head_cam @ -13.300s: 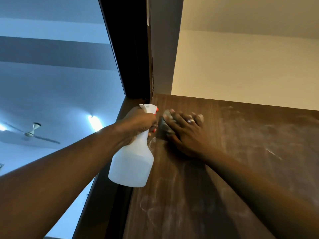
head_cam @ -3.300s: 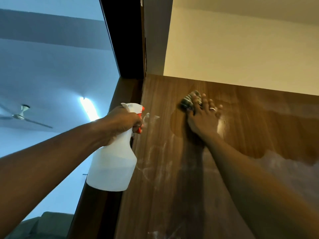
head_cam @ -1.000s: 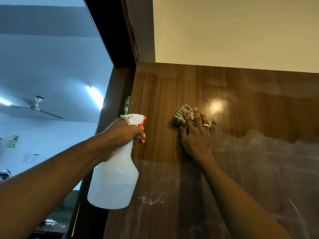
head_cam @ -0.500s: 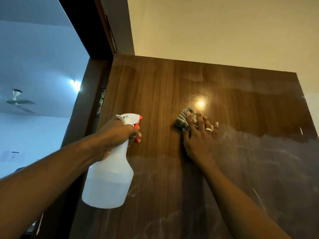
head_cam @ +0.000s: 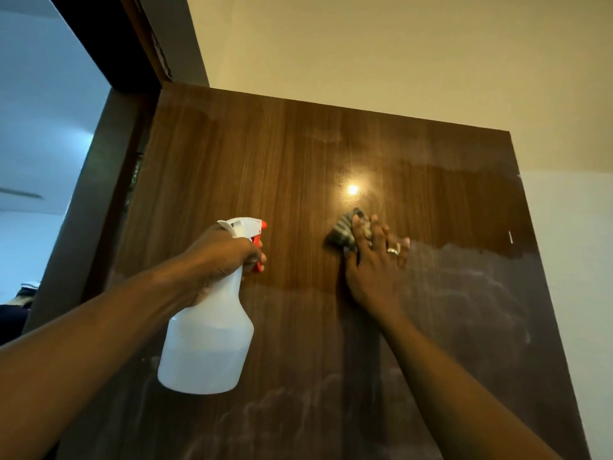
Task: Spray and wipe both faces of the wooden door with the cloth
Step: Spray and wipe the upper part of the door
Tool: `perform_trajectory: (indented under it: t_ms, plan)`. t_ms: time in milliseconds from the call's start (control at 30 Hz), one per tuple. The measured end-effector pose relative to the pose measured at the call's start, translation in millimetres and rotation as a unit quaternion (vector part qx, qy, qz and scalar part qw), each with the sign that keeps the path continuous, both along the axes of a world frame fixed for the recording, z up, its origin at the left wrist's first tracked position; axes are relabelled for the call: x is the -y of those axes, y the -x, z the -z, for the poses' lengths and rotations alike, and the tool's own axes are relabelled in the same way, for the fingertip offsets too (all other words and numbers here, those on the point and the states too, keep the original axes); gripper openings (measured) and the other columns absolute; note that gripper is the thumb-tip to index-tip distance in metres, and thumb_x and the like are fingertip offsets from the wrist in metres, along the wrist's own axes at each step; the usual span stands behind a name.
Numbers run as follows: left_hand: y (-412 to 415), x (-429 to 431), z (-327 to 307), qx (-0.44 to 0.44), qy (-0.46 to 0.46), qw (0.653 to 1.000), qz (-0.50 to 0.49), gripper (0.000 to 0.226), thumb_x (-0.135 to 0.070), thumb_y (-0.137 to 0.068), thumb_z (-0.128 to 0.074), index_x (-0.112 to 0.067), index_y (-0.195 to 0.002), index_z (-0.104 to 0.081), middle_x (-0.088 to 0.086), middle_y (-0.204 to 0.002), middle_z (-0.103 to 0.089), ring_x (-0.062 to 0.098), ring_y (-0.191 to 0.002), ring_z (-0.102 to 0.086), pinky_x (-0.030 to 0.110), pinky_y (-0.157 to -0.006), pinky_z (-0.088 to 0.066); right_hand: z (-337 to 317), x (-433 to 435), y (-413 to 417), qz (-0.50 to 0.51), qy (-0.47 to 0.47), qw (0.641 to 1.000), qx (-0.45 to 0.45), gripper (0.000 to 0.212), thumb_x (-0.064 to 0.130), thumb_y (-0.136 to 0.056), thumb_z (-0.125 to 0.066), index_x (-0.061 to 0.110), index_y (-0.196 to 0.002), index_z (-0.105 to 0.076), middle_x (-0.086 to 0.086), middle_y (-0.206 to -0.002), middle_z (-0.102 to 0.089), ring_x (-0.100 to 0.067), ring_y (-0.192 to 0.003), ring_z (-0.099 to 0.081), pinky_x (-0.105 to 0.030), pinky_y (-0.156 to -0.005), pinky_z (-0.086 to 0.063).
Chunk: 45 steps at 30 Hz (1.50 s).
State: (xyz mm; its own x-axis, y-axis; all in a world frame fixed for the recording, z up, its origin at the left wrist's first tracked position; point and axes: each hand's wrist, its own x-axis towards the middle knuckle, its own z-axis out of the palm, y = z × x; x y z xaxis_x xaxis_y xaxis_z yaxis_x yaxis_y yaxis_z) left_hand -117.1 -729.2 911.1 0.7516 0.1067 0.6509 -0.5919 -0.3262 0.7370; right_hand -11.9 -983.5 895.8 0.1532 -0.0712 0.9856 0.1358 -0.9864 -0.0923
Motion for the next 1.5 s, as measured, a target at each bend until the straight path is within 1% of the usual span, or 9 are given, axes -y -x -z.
perform_trajectory:
  t_ms: [133,300,433,567,667,833,1100,1333,1500]
  plan:
    - [-3.2,14.8,-11.4,-0.001,-0.017,1.0,0.005,0.01,-0.008,-0.085,-0.059,-0.011,-0.095,-0.059,0.015,-0.103,-0.063,0.029,-0.095,-0.06,0.037,-0.078,-0.051,-37.0,-12.1,-1.1,0.014,-0.004,1.0,-0.007,0.062,0.051,-0.1,-0.029,0.043,-0.154,0.002,-0.001,-0.165,-0.006,-0.026,-0.151,-0.003,-0.056,-0.117,0.013]
    - [-5.5,40.1,-17.8,0.003,-0.007,1.0,0.03,0.007,-0.007,-0.083,-0.057,-0.012,-0.088,-0.059,0.013,-0.095,-0.064,0.025,-0.083,-0.06,0.031,-0.065,-0.05,24.3,17.1,-3.1,0.003,0.173,0.985,0.005,0.062,0.051,-0.099,-0.029,0.043,-0.155,-0.007,0.0,-0.165,-0.008,-0.023,-0.152,-0.004,-0.055,-0.12,0.006]
    - [-9.5,54.4,-7.2,-0.007,-0.016,0.998,0.058,0.022,-0.007,-0.081,-0.058,-0.005,-0.103,-0.061,0.016,-0.1,-0.066,0.024,-0.083,-0.062,0.029,-0.061,-0.049,39.2,60.6,-4.0,0.014,0.032,0.999,-0.012,0.062,0.048,-0.097,-0.029,0.041,-0.155,-0.009,0.0,-0.165,-0.009,-0.024,-0.152,-0.006,-0.052,-0.12,0.008]
    - [-9.7,73.6,-0.7,-0.008,-0.028,0.997,0.067,0.01,-0.003,-0.083,-0.056,-0.007,-0.091,-0.062,0.016,-0.097,-0.066,0.021,-0.078,-0.06,0.031,-0.067,-0.05,-16.8,58.3,3.1,0.016,-0.051,0.998,-0.02,0.061,0.05,-0.102,-0.03,0.041,-0.155,-0.002,-0.001,-0.166,-0.003,-0.027,-0.151,-0.002,-0.056,-0.118,0.009]
    - [-8.1,88.2,-4.1,-0.006,-0.026,0.998,0.053,0.012,-0.004,-0.08,-0.058,-0.007,-0.09,-0.063,0.016,-0.098,-0.067,0.028,-0.088,-0.062,0.038,-0.076,-0.052,-25.6,48.2,1.8,0.022,0.023,0.999,-0.005,0.06,0.053,-0.1,-0.028,0.045,-0.154,-0.001,0.0,-0.165,-0.009,-0.027,-0.151,-0.01,-0.058,-0.118,0.008]
    - [-8.8,119.3,-5.6,-0.012,-0.014,0.999,0.029,0.016,-0.007,-0.079,-0.061,-0.008,-0.095,-0.062,0.016,-0.099,-0.065,0.03,-0.09,-0.061,0.04,-0.078,-0.053,39.0,89.0,-5.8,-0.005,0.184,0.983,0.011,0.061,0.051,-0.099,-0.032,0.044,-0.155,-0.008,0.0,-0.165,-0.011,-0.025,-0.151,-0.01,-0.057,-0.12,0.001]
    - [-10.1,170.8,0.5,0.0,0.014,1.0,-0.002,0.019,-0.007,-0.083,-0.061,-0.007,-0.102,-0.061,0.017,-0.103,-0.064,0.034,-0.097,-0.061,0.042,-0.084,-0.052,-33.6,147.8,-8.2,0.011,0.018,1.0,0.005,0.061,0.058,-0.096,-0.017,0.044,-0.154,-0.003,0.0,-0.164,-0.013,-0.025,-0.151,-0.011,-0.055,-0.118,0.011]
    - [-15.0,212.7,4.2,-0.006,0.013,1.0,-0.016,0.013,-0.008,-0.086,-0.059,-0.011,-0.098,-0.061,0.015,-0.099,-0.064,0.031,-0.093,-0.061,0.039,-0.08,-0.052,27.0,191.8,-8.8,-0.013,0.232,0.972,0.024,0.063,0.049,-0.097,-0.034,0.039,-0.156,-0.014,-0.001,-0.165,-0.012,-0.026,-0.151,-0.013,-0.055,-0.121,0.002]
    - [-14.6,237.2,13.3,-0.014,0.001,1.0,-0.009,0.024,-0.007,-0.084,-0.06,-0.008,-0.108,-0.059,0.017,-0.1,-0.066,0.032,-0.094,-0.063,0.04,-0.081,-0.052,20.0,284.8,-12.3,-0.01,0.064,0.998,0.017,0.059,0.05,-0.099,-0.029,0.038,-0.155,-0.015,0.001,-0.165,-0.012,-0.025,-0.151,-0.011,-0.056,-0.12,-0.001]
